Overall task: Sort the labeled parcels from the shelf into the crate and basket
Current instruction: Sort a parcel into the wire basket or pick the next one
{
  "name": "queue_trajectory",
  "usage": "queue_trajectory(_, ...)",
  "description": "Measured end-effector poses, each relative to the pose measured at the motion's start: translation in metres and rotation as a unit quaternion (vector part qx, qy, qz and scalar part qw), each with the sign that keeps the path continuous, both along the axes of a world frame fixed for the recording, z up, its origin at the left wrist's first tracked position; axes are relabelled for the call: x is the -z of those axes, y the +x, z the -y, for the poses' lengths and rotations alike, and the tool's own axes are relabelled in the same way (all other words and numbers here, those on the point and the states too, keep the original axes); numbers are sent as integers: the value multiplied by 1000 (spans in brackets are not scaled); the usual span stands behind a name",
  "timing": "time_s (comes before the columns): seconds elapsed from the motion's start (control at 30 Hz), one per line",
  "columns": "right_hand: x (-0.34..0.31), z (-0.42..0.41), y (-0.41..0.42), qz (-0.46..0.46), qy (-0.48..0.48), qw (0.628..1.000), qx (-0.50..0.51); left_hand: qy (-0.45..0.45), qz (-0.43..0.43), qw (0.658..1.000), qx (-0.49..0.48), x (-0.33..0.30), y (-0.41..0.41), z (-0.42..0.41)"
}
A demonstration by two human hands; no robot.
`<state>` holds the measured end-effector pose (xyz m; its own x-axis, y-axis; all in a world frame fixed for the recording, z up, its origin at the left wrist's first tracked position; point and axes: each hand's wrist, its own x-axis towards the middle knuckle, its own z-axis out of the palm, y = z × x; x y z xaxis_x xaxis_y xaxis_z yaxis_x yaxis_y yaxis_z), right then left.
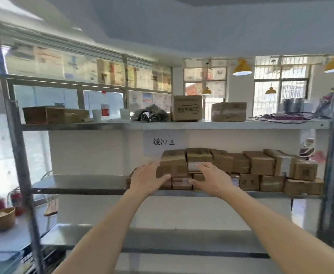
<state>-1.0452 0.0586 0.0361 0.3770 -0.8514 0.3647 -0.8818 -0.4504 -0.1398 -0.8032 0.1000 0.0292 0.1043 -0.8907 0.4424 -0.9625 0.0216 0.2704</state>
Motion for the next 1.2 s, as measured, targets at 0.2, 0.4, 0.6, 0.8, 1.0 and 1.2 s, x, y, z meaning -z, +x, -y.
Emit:
queue_trajectory(0.2,2,11,130,2,33,999,-32,18,-25,999,-27,2,133,-3)
queue_trajectory(0.4,23,31,224,13,56,998,-27,28,-54,998,-26,17,235,8)
queue_trajectory(0.6,51,64,268,32,104,994,0,64,-104,992,-13,46,285,43)
queue_trajectory(0.8,73,118,293,39,129,991,21,89,-117,989,9,73,307,102)
queue_trajectory(1.0,100,188,310,89,171,980,42,131,-128,982,45,103,304,181)
queue_trajectory(1.2,127,250,333,141,199,969,40,170,-151,968,106,124,293,256)
